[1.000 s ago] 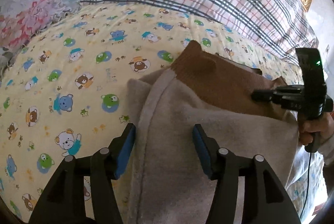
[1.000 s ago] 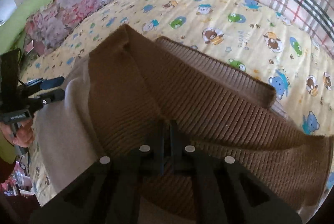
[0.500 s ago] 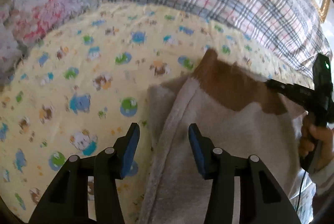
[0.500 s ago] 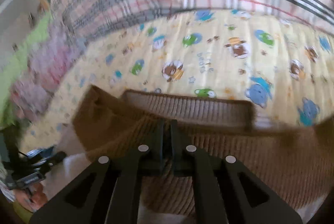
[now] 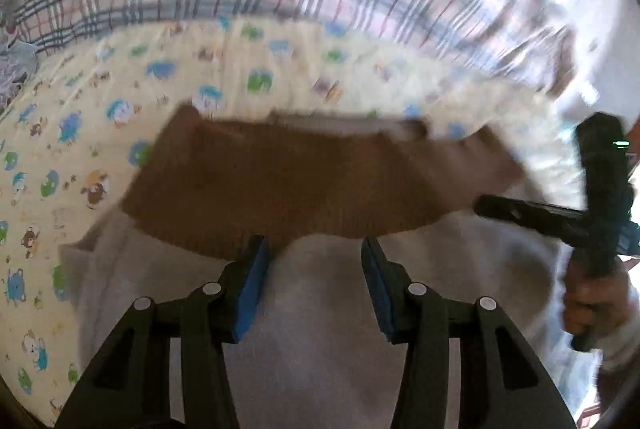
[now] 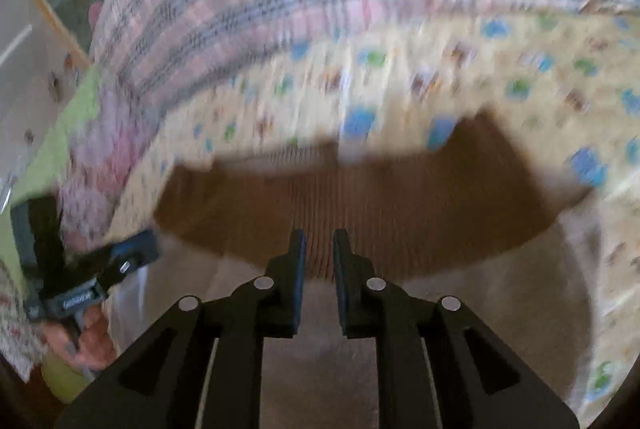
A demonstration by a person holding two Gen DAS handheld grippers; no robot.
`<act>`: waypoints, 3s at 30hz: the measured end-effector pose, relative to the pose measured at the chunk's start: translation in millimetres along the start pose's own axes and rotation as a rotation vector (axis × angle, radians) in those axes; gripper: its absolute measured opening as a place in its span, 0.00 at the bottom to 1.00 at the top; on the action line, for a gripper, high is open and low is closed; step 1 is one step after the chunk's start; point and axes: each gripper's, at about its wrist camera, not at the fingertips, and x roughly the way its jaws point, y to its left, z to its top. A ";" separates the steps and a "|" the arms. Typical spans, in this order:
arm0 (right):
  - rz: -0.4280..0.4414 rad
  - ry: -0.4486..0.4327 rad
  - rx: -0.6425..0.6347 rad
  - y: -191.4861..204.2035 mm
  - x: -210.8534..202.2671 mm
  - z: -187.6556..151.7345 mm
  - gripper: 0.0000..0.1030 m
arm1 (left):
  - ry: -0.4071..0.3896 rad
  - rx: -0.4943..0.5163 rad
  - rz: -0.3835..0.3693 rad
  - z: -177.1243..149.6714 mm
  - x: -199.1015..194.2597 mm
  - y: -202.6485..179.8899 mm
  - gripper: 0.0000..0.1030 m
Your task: Fold small clothes
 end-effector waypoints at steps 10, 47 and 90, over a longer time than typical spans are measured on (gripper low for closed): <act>-0.198 -0.132 0.203 -83.3 -23.2 0.9 0.00 | -0.044 -0.173 0.170 12.0 -5.3 100.6 0.08; -0.002 -0.302 0.222 30.2 -131.9 -205.5 0.15 | -0.151 -0.527 -0.021 -204.8 -147.8 32.5 0.55; 0.054 -0.355 0.301 12.1 -148.1 -218.1 0.47 | -0.395 -0.340 -0.026 -89.5 -137.7 -30.1 0.06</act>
